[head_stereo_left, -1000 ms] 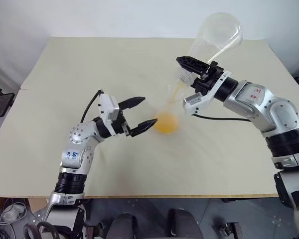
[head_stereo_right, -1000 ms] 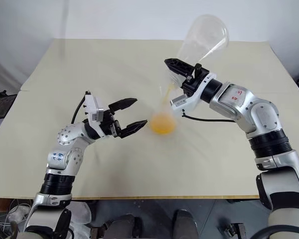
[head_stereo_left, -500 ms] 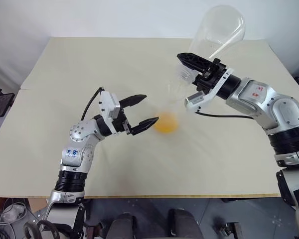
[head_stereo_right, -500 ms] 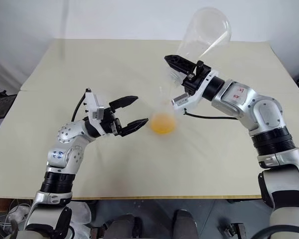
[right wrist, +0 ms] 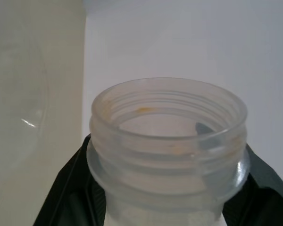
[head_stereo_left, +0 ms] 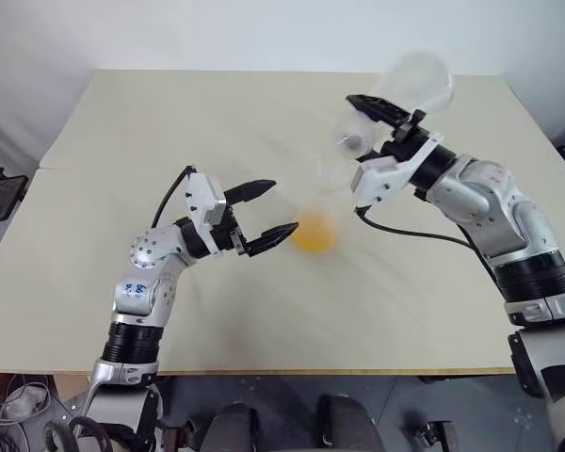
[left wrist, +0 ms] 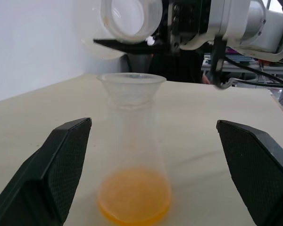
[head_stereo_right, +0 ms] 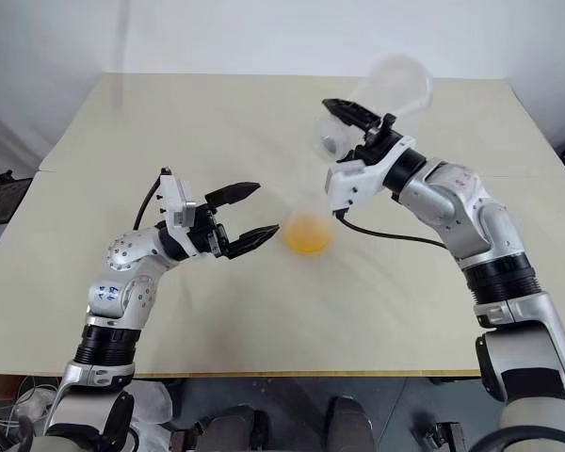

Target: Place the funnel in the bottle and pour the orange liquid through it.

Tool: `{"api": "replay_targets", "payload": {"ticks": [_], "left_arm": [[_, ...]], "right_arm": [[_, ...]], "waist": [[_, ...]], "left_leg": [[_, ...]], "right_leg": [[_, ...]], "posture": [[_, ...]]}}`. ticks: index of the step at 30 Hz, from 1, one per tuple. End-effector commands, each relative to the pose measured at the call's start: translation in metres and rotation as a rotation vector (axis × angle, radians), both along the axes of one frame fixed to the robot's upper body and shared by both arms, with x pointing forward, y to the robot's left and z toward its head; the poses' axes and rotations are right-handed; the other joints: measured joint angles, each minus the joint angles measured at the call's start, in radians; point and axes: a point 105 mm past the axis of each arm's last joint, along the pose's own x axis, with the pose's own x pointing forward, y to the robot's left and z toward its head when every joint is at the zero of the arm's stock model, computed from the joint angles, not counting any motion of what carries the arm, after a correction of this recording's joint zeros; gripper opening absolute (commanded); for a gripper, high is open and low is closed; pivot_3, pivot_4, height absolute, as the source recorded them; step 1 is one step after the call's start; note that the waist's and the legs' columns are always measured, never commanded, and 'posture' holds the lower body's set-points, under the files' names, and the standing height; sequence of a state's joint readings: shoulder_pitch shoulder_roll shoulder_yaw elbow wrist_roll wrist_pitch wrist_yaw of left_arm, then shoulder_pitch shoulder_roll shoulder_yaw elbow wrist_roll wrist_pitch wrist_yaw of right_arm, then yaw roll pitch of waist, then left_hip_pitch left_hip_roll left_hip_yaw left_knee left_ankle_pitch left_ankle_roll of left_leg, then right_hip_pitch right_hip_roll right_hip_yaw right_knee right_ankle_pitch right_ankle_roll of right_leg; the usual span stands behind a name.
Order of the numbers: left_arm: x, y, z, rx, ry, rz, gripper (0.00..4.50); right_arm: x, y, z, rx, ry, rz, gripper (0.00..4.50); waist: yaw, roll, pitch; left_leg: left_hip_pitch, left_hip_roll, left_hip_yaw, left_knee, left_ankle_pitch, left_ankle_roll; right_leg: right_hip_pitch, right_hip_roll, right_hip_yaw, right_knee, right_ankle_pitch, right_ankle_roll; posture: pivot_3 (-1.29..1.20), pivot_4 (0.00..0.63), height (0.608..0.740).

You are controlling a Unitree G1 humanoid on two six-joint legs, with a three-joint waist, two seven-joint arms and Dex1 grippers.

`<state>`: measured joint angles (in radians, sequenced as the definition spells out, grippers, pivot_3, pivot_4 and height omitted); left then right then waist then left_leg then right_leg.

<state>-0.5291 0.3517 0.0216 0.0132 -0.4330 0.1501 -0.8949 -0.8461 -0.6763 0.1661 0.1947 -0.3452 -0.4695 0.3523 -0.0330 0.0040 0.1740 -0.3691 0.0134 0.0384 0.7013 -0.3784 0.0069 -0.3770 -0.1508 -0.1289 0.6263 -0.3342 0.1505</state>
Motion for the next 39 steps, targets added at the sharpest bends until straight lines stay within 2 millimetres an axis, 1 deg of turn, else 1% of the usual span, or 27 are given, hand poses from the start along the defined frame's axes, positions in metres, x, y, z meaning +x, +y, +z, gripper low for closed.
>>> {"api": "replay_targets", "payload": {"ticks": [1, 2, 4, 5, 6, 7, 8, 10, 12, 15, 21, 23, 26, 28, 30, 32, 34, 37, 39], "left_arm": [[-0.003, 0.002, 0.005, -0.006, -0.032, -0.008, 4.5], [-0.003, 0.002, 0.005, -0.006, -0.032, -0.009, 4.5], [-0.003, 0.002, 0.005, -0.004, -0.029, -0.013, 4.5], [-0.003, 0.002, 0.004, -0.003, -0.028, -0.014, 4.5], [-0.003, 0.002, 0.004, -0.002, -0.025, -0.018, 4.5], [-0.003, 0.001, 0.004, -0.001, -0.022, -0.021, 4.5], [-0.003, 0.001, 0.003, 0.0, -0.02, -0.025, 4.5], [-0.003, 0.001, 0.002, 0.002, -0.016, -0.031, 4.5], [-0.003, 0.0, 0.002, 0.003, -0.015, -0.037, 4.5], [-0.002, 0.0, 0.003, 0.002, -0.016, -0.04, 4.5], [-0.002, 0.001, 0.003, 0.003, -0.014, -0.033, 4.5], [-0.003, 0.002, 0.002, 0.004, -0.011, -0.03, 4.5], [-0.004, 0.003, 0.001, 0.005, -0.005, -0.025, 4.5], [-0.004, 0.004, 0.002, 0.006, -0.004, -0.023, 4.5], [-0.004, 0.004, 0.002, 0.006, -0.003, -0.022, 4.5], [-0.004, 0.004, 0.002, 0.006, -0.002, -0.02, 4.5], [-0.005, 0.005, 0.002, 0.007, -0.001, -0.018, 4.5], [-0.005, 0.006, 0.002, 0.01, 0.0, -0.015, 4.5], [-0.003, 0.01, 0.002, 0.023, -0.008, 0.011, 4.5]], "right_arm": [[-0.011, -0.022, 0.037, 0.228, 0.064, 0.042, 2.48], [-0.011, -0.028, 0.038, 0.259, 0.096, 0.041, 2.48], [-0.007, -0.059, 0.036, 0.435, 0.261, 0.038, 2.48], [-0.007, -0.07, 0.034, 0.497, 0.328, 0.043, 2.48], [-0.002, -0.084, 0.023, 0.576, 0.437, 0.035, 2.48], [0.0, -0.091, 0.012, 0.663, 0.553, 0.068, 2.48], [0.0, -0.097, 0.002, 0.737, 0.63, 0.097, 2.48], [0.0, -0.109, -0.009, 0.859, 0.72, 0.137, 2.48], [-0.002, -0.118, -0.016, 0.949, 0.753, 0.175, 2.48], [-0.004, -0.12, -0.024, 1.025, 0.795, 0.228, 2.48], [-0.003, -0.118, -0.047, 1.086, 0.849, 0.228, 2.48], [-0.003, -0.115, -0.052, 1.062, 0.845, 0.216, 2.48], [-0.002, -0.102, -0.07, 0.973, 0.892, 0.18, 2.48], [0.0, -0.1, -0.078, 0.961, 0.907, 0.158, 2.48], [0.0, -0.1, -0.078, 0.969, 0.901, 0.167, 3.21], [-0.001, -0.102, -0.075, 0.968, 0.882, 0.166, 3.75], [-0.004, -0.103, -0.07, 0.969, 0.875, 0.189, 4.46], [-0.013, -0.098, -0.062, 0.944, 0.881, 0.243, 4.46], [-0.02, -0.095, -0.057, 0.924, 0.883, 0.271, 4.46]], "waist": [[0.001, 0.0, 0.0], [0.003, 0.0, 0.0], [0.008, 0.0, 0.0], [0.008, 0.0, 0.0], [0.01, 0.0, 0.0], [0.012, 0.0, 0.0], [0.013, 0.0, 0.0], [0.01, 0.0, 0.0], [0.006, 0.0, 0.0], [0.002, 0.0, 0.0], [0.007, 0.0, 0.0], [0.009, 0.0, 0.0], [0.008, 0.0, 0.0], [0.006, 0.0, 0.0], [0.006, 0.0, 0.0], [0.006, 0.0, 0.0], [0.006, 0.0, 0.0], [0.007, 0.0, 0.0], [0.008, 0.0, 0.0]], "left_leg": [[0.0, 0.0, 0.0, 0.0, 0.0, 0.0], [0.0, 0.0, 0.0, 0.0, 0.0, 0.0], [0.0, 0.0, 0.0, 0.001, 0.0, 0.0], [0.0, -0.001, 0.0, 0.001, 0.0, 0.0], [0.0, -0.001, 0.0, 0.002, 0.0, 0.0], [0.0, -0.001, 0.0, 0.002, 0.0, 0.0], [-0.001, -0.001, 0.0, 0.001, 0.0, 0.0], [-0.001, -0.001, 0.001, 0.001, 0.0, 0.0], [0.0, -0.001, 0.003, 0.001, 0.0, 0.0], [0.001, 0.0, 0.004, 0.0, 0.0, 0.0], [0.001, 0.0, 0.004, 0.0, 0.0, 0.0], [0.0, -0.001, 0.004, 0.001, 0.0, 0.0], [0.0, -0.001, 0.004, 0.001, 0.0, 0.0], [0.0, -0.001, 0.004, 0.001, 0.0, 0.0], [0.0, -0.001, 0.004, 0.001, 0.0, 0.0], [0.001, -0.001, 0.004, 0.001, 0.0, 0.0], [0.001, -0.001, 0.004, 0.001, 0.0, 0.0], [0.001, -0.001, 0.003, 0.001, 0.0, 0.0], [0.0, -0.001, 0.003, 0.001, 0.0, 0.0]], "right_leg": [[0.0, 0.0, 0.0, 0.0, 0.0, 0.0], [0.0, 0.0, 0.0, 0.0, 0.0, 0.0], [0.001, 0.0, 0.0, 0.0, 0.0, 0.0], [0.002, 0.0, -0.001, 0.0, 0.0, 0.0], [0.003, 0.0, -0.002, 0.001, 0.0, 0.0], [0.003, 0.0, -0.002, 0.001, 0.0, 0.0], [0.003, 0.0, -0.002, 0.001, 0.0, 0.0], [0.003, 0.0, -0.003, 0.001, 0.0, 0.0], [0.003, 0.0, -0.003, 0.001, 0.0, 0.0], [0.001, 0.0, -0.002, 0.0, 0.0, 0.0], [0.001, 0.0, -0.001, 0.001, 0.0, 0.0], [0.001, 0.0, -0.002, 0.001, 0.0, 0.0], [0.002, 0.0, -0.002, 0.001, 0.0, 0.0], [0.001, 0.0, -0.002, 0.001, 0.0, 0.0], [0.001, 0.0, -0.002, 0.001, 0.0, 0.0], [0.002, 0.0, -0.002, 0.001, 0.0, 0.0], [0.002, 0.0, -0.002, 0.001, 0.0, 0.0], [0.002, 0.0, -0.001, 0.001, 0.0, 0.0], [0.002, 0.0, -0.002, 0.001, 0.0, 0.0]], "posture": [[0.0, 0.15, 0.74], [0.0, 0.15, 0.74], [0.0, 0.15, 0.74], [0.0, 0.15, 0.74], [0.0, 0.15, 0.74], [0.0, 0.15, 0.74], [0.0, 0.15, 0.74], [0.0, 0.15, 0.74], [0.0, 0.15, 0.74], [0.0, 0.15, 0.74], [0.0, 0.15, 0.74], [0.0, 0.15, 0.74], [0.0, 0.15, 0.74], [0.0, 0.15, 0.74], [0.0, 0.15, 0.74], [0.0, 0.15, 0.74], [0.0, 0.15, 0.74], [0.0, 0.15, 0.74], [0.0, 0.15, 0.74]]}}
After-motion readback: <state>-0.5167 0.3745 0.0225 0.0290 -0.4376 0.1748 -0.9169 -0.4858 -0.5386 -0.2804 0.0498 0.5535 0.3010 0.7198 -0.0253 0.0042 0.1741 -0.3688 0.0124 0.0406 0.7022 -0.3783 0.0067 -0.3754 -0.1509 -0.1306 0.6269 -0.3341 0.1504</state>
